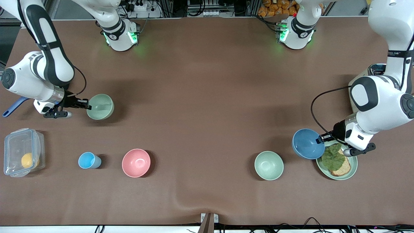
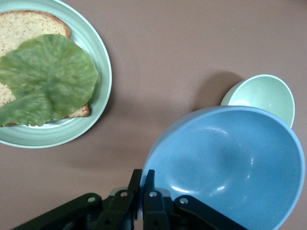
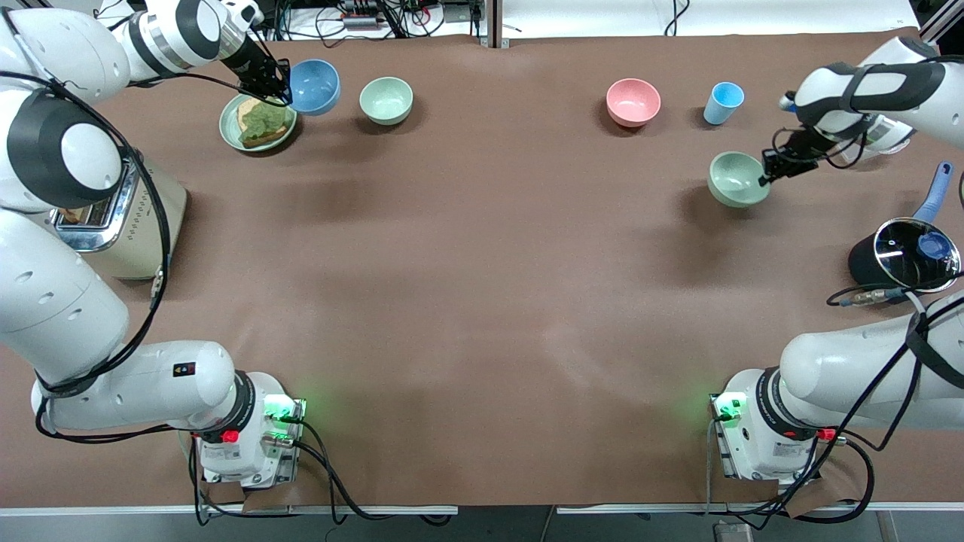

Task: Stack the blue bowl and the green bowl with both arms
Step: 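Grasp the green bowl rim with the right gripper and carry it toward the table middle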

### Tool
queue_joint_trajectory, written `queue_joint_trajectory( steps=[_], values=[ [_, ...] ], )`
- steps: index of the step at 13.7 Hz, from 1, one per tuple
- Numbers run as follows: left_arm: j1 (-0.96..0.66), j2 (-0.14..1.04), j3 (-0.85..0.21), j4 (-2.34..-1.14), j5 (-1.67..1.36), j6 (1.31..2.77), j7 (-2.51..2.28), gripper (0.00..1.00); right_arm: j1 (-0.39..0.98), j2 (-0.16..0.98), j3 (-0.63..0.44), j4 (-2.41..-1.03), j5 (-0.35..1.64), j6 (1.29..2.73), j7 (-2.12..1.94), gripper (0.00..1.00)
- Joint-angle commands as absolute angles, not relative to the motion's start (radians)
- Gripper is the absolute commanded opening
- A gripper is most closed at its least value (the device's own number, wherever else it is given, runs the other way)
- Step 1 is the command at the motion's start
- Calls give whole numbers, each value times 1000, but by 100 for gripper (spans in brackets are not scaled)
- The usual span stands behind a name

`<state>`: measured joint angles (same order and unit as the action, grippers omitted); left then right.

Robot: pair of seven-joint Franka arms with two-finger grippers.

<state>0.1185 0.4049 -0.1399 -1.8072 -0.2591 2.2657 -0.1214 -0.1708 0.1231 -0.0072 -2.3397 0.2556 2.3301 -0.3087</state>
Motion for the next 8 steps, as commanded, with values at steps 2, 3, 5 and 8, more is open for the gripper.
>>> queue_joint_trajectory(
  steps=[2,3,5,8],
  values=[
    [124,402,-146,-1801,-278,2257,-135,0,3,72,-8,-2352,273,2327,-41,0],
    [118,406,-146,-1801,-279,2256,-138,0,56,71,-6,-2349,273,2335,45,0],
    [118,410,-146,-1801,-279,2256,-138,0,176,71,-8,-2333,273,2355,241,0],
    [115,405,-146,-1804,-278,2256,-143,0,343,81,-9,-2324,272,2399,492,0]
  ],
)
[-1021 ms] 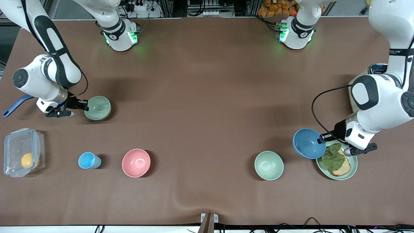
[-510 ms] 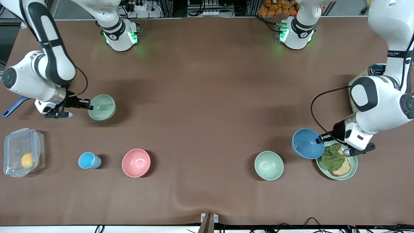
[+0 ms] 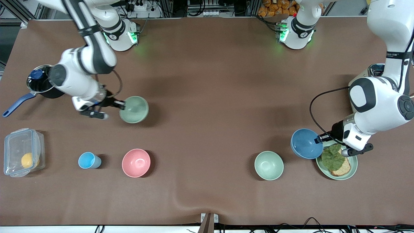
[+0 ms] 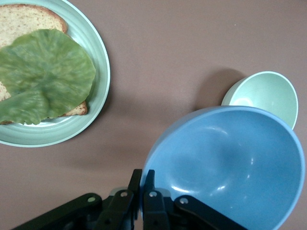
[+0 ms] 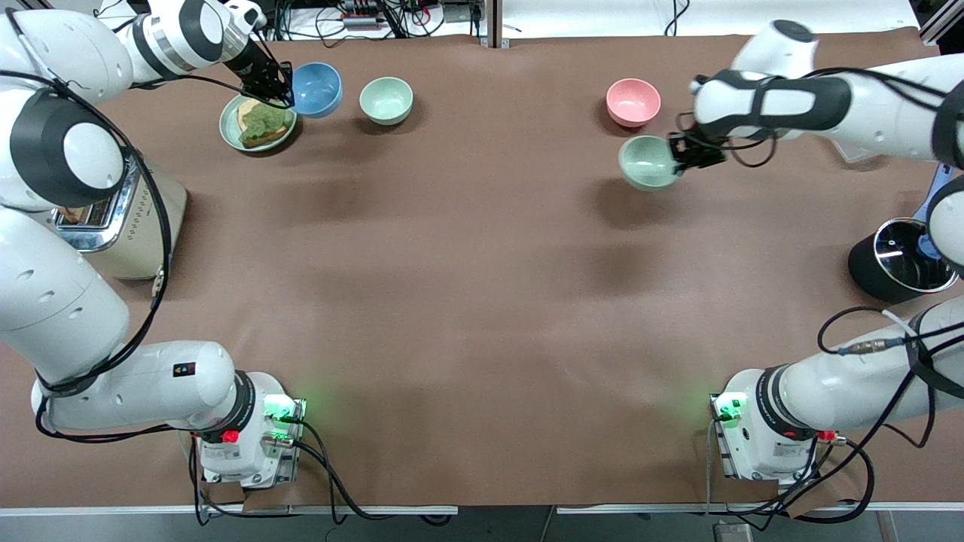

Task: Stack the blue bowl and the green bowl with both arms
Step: 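Grasp the green bowl rim with the right gripper and carry it toward the table middle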

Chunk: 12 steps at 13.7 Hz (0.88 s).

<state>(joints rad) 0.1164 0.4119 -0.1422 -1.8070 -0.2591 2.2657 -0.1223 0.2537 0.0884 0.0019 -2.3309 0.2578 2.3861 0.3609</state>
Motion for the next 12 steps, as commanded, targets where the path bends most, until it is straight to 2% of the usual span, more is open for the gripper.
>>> queue_joint_trajectory(
  steps=[1,5,10,12],
  values=[
    [115,405,-146,-1805,-278,2256,-143,0,394,90,-9,-2321,272,2422,571,0],
    [115,400,-147,-1810,-278,2255,-143,0,575,144,-9,-2321,272,2546,809,0],
    [115,405,-147,-1810,-278,2255,-140,0,806,296,-12,-2319,265,2765,1069,0],
    [114,406,-147,-1810,-278,2255,-140,0,860,333,-12,-2318,265,2804,1132,0]
  ],
)
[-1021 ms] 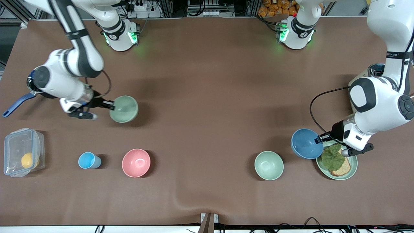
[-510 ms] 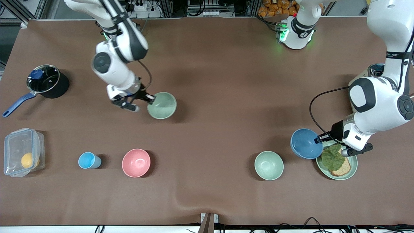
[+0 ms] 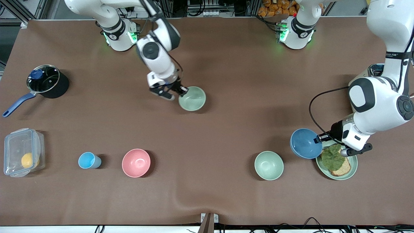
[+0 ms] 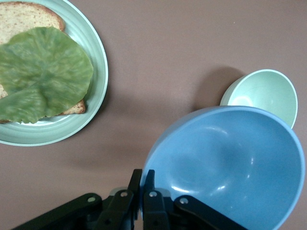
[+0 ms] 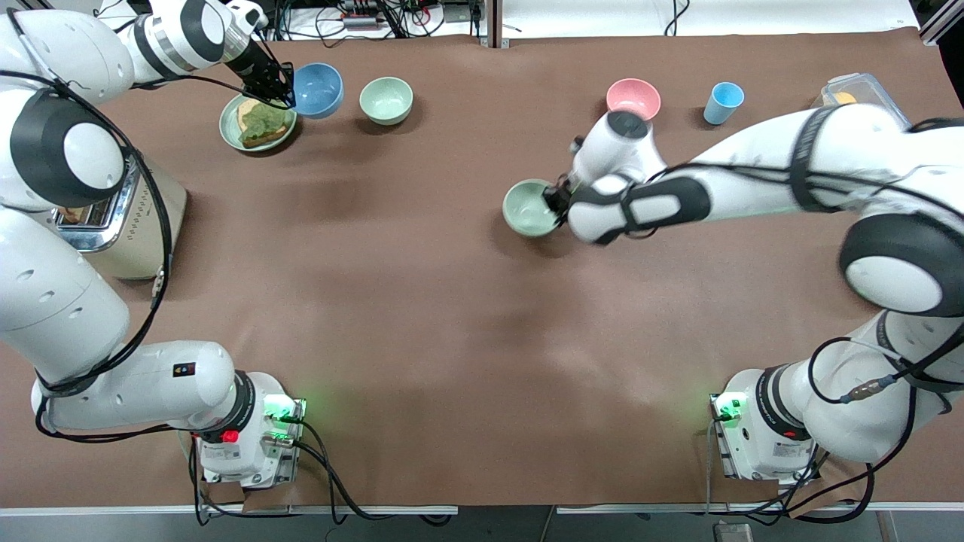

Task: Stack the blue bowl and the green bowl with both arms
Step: 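Grasp the green bowl rim with the right gripper and carry it toward the table middle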

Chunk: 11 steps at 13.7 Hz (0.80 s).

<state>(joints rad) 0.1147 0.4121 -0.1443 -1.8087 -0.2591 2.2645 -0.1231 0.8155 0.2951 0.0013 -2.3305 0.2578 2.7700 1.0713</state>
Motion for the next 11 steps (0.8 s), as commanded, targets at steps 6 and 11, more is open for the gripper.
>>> queue_joint_trajectory(
  steps=[6,11],
  values=[
    [112,407,-149,-1810,-275,2256,-141,0,887,347,-14,-2306,268,2803,1235,100],
    [-52,364,-158,-1870,-227,2255,-429,0,850,333,-18,-2171,270,2570,1264,100]
  ],
)
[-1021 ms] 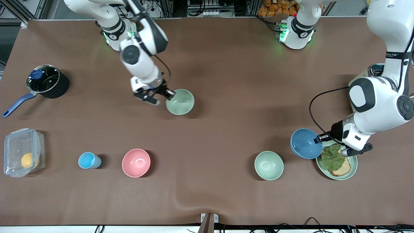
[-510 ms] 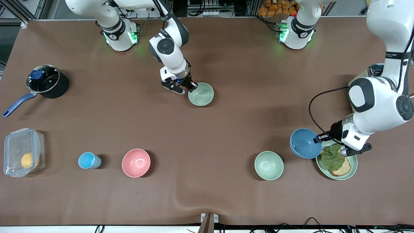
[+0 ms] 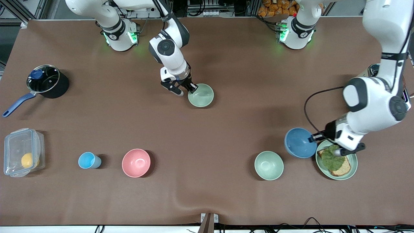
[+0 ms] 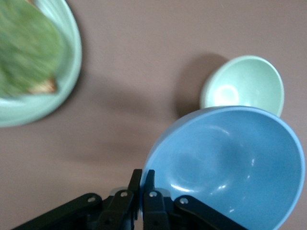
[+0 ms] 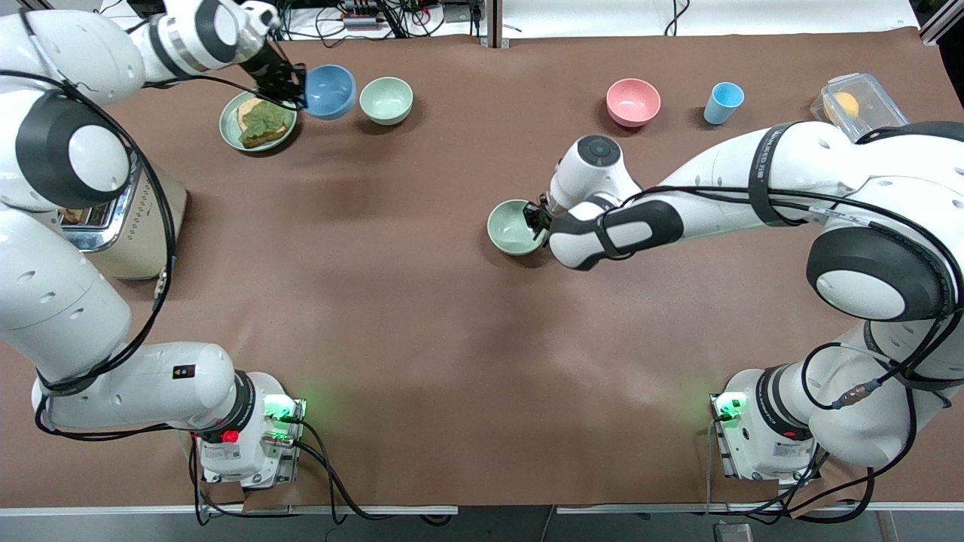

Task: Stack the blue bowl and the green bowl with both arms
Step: 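Carry the blue bowl with the left gripper over the green bowl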

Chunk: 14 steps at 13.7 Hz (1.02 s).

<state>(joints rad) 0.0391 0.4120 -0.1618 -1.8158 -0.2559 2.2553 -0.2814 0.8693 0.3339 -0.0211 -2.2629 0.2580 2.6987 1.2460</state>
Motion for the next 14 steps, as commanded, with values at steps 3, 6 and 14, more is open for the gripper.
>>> queue_joint_trajectory(
  steps=[3,6,14],
  values=[
    [-213,337,-161,-1910,-219,2253,-660,0,801,316,-29,-2041,268,2340,1264,100],
    [-357,341,-163,-1922,-219,2255,-813,0,737,319,-28,-1993,270,2260,1262,100],
    [-546,380,-202,-1899,-235,2282,-1012,0,540,405,-28,-2020,633,2269,1267,100]
  ],
)
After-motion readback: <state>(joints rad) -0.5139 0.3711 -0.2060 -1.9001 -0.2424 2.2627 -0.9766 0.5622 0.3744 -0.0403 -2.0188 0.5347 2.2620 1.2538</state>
